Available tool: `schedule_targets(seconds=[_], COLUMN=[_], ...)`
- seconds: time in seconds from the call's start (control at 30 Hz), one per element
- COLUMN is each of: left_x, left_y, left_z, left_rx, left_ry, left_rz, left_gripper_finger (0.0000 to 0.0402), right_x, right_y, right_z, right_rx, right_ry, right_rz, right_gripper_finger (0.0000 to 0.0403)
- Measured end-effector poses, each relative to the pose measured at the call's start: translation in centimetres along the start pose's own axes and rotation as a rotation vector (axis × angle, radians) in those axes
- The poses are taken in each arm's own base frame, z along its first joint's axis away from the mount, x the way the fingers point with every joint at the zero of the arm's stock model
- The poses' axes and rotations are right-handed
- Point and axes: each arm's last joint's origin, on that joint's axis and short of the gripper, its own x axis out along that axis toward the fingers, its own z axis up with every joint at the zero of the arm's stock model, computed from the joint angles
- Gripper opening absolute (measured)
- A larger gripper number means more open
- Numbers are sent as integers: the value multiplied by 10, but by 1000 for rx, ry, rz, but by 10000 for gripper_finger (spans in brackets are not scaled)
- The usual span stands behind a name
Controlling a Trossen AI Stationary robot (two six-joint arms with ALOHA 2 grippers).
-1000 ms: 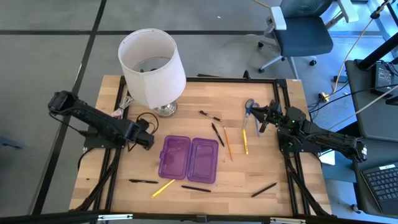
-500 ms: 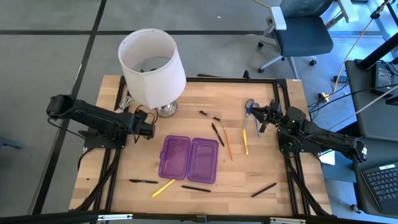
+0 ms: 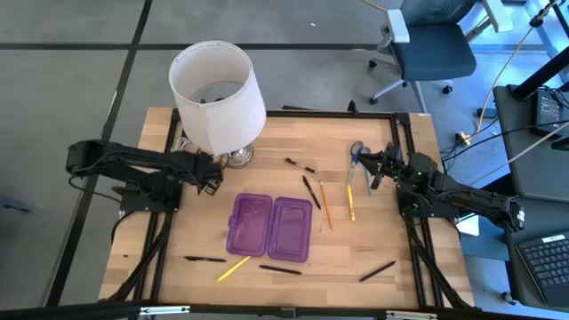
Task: Pick & place school supplies into a supply box
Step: Put the yellow pencil into the purple supply box
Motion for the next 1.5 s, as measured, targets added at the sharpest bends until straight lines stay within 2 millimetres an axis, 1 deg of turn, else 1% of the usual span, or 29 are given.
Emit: schedule_targets(seconds=[0.27, 0.37, 0.63, 0.83, 1.0, 1.1, 1.23, 1.4, 1.5], left_x=[3, 4, 6, 21, 22, 21, 20, 16, 13], left_y=[6, 7, 9, 9, 10, 9, 5, -2, -9], left_z=[8, 9, 11, 2, 1, 1, -1, -8, -15], left_rx=[5, 11, 22, 85, 58, 52, 8, -26, -61], left_ry=[12, 45, 64, 57, 59, 77, 91, 106, 108], left_rz=[-3, -28, -51, -109, -113, -140, -155, -181, -192], left_gripper_finger=[118, 117, 115, 114, 108, 97, 70, 33, 18], right_x=[0, 0, 0, 0, 0, 0, 0, 0, 0], right_y=[0, 0, 0, 0, 0, 0, 0, 0, 0], right_z=[0, 0, 0, 0, 0, 0, 0, 0, 0], right_rx=[0, 0, 0, 0, 0, 0, 0, 0, 0], right_ry=[0, 0, 0, -1, 0, 0, -1, -1, -1], right_rz=[0, 0, 0, 0, 0, 0, 0, 0, 0], right_gripper_finger=[62, 62, 62, 62, 62, 62, 62, 62, 62])
